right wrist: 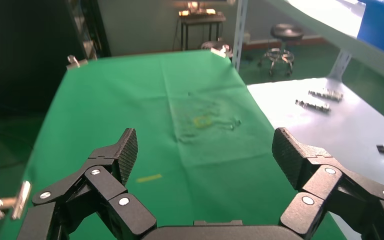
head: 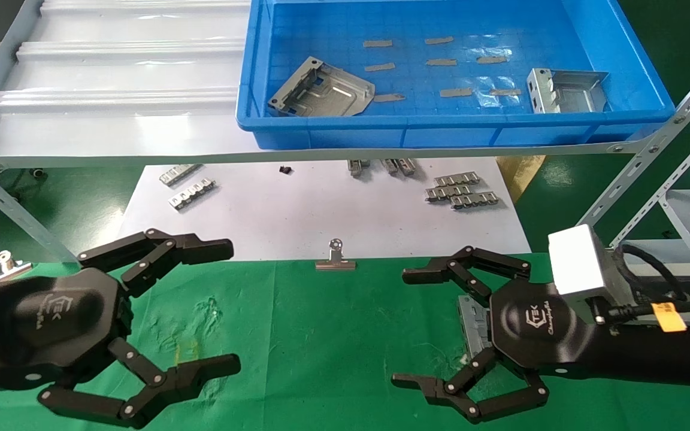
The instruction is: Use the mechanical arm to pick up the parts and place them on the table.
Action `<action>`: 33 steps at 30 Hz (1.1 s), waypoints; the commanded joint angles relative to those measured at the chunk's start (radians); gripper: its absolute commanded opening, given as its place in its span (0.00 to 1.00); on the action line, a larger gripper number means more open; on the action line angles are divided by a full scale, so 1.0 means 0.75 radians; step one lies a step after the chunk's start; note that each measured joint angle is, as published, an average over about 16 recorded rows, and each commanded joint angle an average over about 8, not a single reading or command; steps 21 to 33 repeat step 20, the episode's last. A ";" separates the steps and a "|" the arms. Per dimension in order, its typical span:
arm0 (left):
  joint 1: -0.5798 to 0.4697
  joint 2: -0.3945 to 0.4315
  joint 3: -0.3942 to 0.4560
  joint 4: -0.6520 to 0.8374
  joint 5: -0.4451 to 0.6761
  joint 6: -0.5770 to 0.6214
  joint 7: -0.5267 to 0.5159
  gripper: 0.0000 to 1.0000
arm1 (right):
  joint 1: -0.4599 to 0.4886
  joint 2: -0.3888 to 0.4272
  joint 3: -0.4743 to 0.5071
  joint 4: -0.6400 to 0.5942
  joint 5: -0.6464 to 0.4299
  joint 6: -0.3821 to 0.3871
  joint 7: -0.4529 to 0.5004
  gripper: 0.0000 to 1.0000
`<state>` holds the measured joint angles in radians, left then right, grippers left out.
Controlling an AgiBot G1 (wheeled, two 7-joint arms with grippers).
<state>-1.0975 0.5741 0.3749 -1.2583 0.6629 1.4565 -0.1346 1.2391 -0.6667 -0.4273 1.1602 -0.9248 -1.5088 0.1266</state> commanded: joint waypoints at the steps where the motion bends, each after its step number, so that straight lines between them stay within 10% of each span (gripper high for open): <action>1: 0.000 0.000 0.000 0.000 0.000 0.000 0.000 1.00 | -0.028 0.010 0.026 0.021 0.034 0.002 0.011 1.00; 33: 0.000 0.000 0.000 0.000 0.000 0.000 0.000 1.00 | -0.244 0.082 0.220 0.184 0.289 0.018 0.089 1.00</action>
